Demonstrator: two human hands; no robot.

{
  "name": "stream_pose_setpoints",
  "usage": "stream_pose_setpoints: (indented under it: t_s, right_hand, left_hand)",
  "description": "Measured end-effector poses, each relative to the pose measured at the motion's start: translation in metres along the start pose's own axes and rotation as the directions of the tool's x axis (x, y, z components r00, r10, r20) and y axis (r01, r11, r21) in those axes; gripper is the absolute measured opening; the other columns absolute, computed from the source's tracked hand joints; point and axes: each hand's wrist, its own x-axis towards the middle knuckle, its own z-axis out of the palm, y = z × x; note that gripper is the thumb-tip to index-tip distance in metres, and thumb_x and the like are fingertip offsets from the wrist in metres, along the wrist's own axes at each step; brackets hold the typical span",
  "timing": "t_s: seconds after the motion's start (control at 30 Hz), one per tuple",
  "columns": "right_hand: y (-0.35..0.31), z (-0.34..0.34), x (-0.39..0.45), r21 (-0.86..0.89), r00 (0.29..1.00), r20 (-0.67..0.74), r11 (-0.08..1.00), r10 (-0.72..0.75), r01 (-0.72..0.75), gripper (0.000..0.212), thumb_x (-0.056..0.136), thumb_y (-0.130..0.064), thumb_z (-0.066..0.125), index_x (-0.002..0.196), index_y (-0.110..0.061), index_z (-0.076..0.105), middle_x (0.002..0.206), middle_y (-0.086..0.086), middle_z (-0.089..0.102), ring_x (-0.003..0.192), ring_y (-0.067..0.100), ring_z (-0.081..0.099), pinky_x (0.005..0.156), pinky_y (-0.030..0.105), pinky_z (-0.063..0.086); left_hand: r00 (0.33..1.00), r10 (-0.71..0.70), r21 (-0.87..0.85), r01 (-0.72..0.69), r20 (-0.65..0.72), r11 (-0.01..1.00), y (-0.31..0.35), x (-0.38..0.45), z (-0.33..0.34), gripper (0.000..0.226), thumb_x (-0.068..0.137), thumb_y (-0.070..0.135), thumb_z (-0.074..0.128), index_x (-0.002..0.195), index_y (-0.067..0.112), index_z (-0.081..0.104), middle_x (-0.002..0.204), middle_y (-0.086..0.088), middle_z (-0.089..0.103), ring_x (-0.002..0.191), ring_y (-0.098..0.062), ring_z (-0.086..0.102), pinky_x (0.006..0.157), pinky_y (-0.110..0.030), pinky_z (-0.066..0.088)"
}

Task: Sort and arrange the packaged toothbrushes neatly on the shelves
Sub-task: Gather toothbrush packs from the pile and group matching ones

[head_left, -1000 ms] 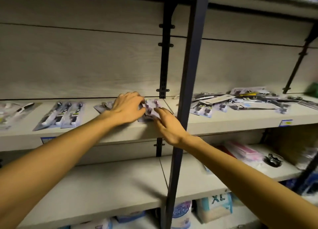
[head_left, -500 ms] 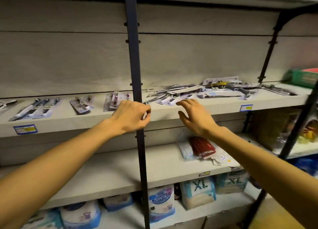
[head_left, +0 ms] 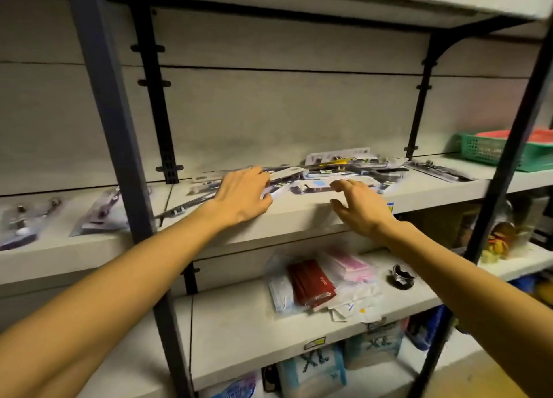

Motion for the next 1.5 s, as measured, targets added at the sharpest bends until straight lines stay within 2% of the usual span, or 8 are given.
stream_pose_setpoints:
  t_s: [0.3,0.5,0.67,0.77,0.97,1.1,1.23,1.5]
  right_hand:
    - [0.068,0.022,0.096,-0.250,0.976,0.219,0.966,-0.004,0.060,0.057,0.090,-0.031,0.061,0.144,-0.020,0.045,0.147,0.007,0.048,0.127,0.029,0.051,0.093,0.042,0.050]
    - [0.095,0.030,0.124,-0.240,0.982,0.099,0.954,-0.161,0.180,0.020,0.093,-0.035,0.055,0.108,-0.029,0.068,0.102,-0.001,0.073,0.086,0.026,0.066,0.071,0.035,0.055]
    - [0.108,0.014,0.141,0.089,0.977,-0.106,0.977,-0.183,0.193,0.013,0.093,-0.025,0.060,0.097,-0.024,0.072,0.079,-0.001,0.070,0.072,0.029,0.065,0.058,0.039,0.052]
    - [0.112,-0.001,0.156,0.383,0.980,-0.183,0.912,-0.083,0.149,0.013,0.091,-0.020,0.061,0.084,-0.016,0.071,0.068,0.003,0.067,0.061,0.019,0.059,0.060,0.038,0.048]
    - [0.095,-0.016,0.161,0.876,0.988,-0.099,0.481,0.121,0.029,0.017,0.092,-0.006,0.061,0.100,-0.012,0.075,0.090,0.003,0.076,0.078,0.015,0.072,0.074,0.038,0.061]
    - [0.071,-0.013,0.150,0.917,0.986,-0.117,0.393,0.119,0.061,0.016,0.095,-0.010,0.059,0.108,-0.009,0.069,0.099,0.009,0.074,0.090,0.027,0.072,0.080,0.047,0.061]
    - [0.042,-0.013,0.135,0.902,0.974,-0.217,0.396,0.065,0.174,0.011,0.100,-0.018,0.054,0.108,-0.015,0.061,0.098,-0.002,0.070,0.087,0.011,0.070,0.073,0.025,0.060]
    - [-0.030,-0.011,0.096,0.908,0.962,-0.273,0.322,-0.032,0.268,0.011,0.103,-0.021,0.048,0.111,-0.020,0.056,0.100,-0.014,0.067,0.089,-0.002,0.066,0.071,0.008,0.053]
  left_hand:
    - [0.955,-0.141,0.143,0.106,0.262,0.984,-0.007,0.093,0.056,0.031,0.088,0.037,0.055,0.109,0.015,0.064,0.116,-0.010,0.062,0.104,-0.034,0.063,0.069,-0.033,0.035]
    - [0.949,-0.123,0.220,0.059,0.291,0.974,-0.018,0.116,0.071,0.025,0.089,0.027,0.053,0.103,0.015,0.071,0.109,-0.008,0.071,0.102,-0.034,0.065,0.073,-0.033,0.045]
    - [0.970,-0.167,0.146,0.142,0.175,0.979,-0.029,0.135,0.053,0.024,0.091,0.028,0.051,0.074,0.013,0.060,0.085,-0.011,0.071,0.084,-0.040,0.064,0.060,-0.033,0.040]
    - [0.946,-0.303,-0.005,0.305,0.118,0.952,-0.028,0.138,0.039,0.022,0.091,0.032,0.053,0.084,0.019,0.069,0.079,-0.004,0.071,0.081,-0.037,0.065,0.065,-0.035,0.049]
    - [0.817,-0.574,-0.368,0.553,0.062,0.748,-0.013,0.127,0.021,0.015,0.087,0.039,0.068,0.089,0.026,0.077,0.078,0.006,0.075,0.079,-0.021,0.069,0.071,-0.033,0.055]
    - [0.741,-0.655,-0.641,0.577,0.149,0.507,0.003,0.107,0.016,0.013,0.088,0.019,0.075,0.080,0.010,0.070,0.064,0.001,0.073,0.061,-0.015,0.071,0.065,-0.030,0.058]
    - [0.686,-0.706,-0.781,0.533,0.175,0.325,0.014,0.082,0.001,0.011,0.091,0.004,0.070,0.082,0.009,0.066,0.066,0.002,0.074,0.063,-0.014,0.072,0.056,-0.022,0.056]
    - [0.682,-0.718,-0.763,0.535,0.138,0.362,-0.002,0.010,-0.051,0.018,0.087,0.001,0.073,0.098,0.015,0.069,0.101,-0.012,0.077,0.092,-0.022,0.075,0.084,-0.042,0.061]
